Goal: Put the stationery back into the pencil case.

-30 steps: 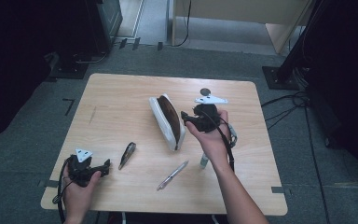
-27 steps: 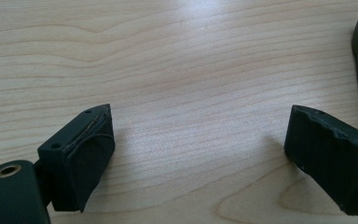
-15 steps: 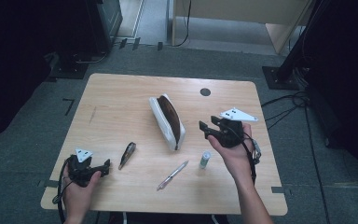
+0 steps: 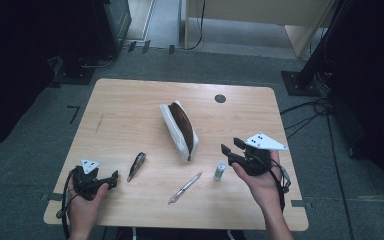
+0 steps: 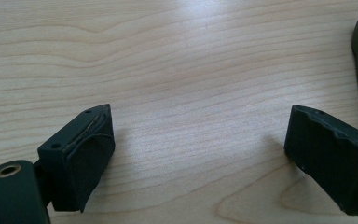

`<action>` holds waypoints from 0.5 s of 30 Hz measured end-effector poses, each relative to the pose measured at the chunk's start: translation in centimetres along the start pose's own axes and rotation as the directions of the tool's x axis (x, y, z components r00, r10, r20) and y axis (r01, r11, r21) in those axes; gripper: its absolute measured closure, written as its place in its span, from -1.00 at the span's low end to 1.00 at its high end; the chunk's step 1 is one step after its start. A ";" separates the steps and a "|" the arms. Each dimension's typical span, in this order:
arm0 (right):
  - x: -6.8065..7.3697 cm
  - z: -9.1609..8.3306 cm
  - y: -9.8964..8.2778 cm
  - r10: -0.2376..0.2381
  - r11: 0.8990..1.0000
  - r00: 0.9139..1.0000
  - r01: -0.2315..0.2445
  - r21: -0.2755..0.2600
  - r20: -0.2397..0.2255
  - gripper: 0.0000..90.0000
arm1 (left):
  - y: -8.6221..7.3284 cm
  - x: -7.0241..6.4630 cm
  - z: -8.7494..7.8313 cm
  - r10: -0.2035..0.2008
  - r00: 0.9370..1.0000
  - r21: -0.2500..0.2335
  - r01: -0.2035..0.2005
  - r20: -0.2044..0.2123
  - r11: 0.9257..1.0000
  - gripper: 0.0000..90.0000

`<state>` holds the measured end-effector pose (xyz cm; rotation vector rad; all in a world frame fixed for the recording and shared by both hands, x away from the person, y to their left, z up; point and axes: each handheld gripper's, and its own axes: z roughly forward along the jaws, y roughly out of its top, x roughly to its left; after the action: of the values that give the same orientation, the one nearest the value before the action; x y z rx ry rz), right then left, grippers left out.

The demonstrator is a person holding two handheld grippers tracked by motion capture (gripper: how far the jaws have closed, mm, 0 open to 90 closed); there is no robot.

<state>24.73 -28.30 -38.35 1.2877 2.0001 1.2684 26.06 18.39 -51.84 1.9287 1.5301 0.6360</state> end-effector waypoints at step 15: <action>0.4 0.3 -4.0 0.034 0.999 0.998 -0.032 0.044 -0.049 0.11 | 0.0 0.0 0.0 0.001 1.000 0.000 -0.001 0.000 1.000 -0.81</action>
<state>22.85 -28.38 -41.96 1.3263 2.0592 1.2910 26.06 18.39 -51.83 1.9296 1.5297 0.6358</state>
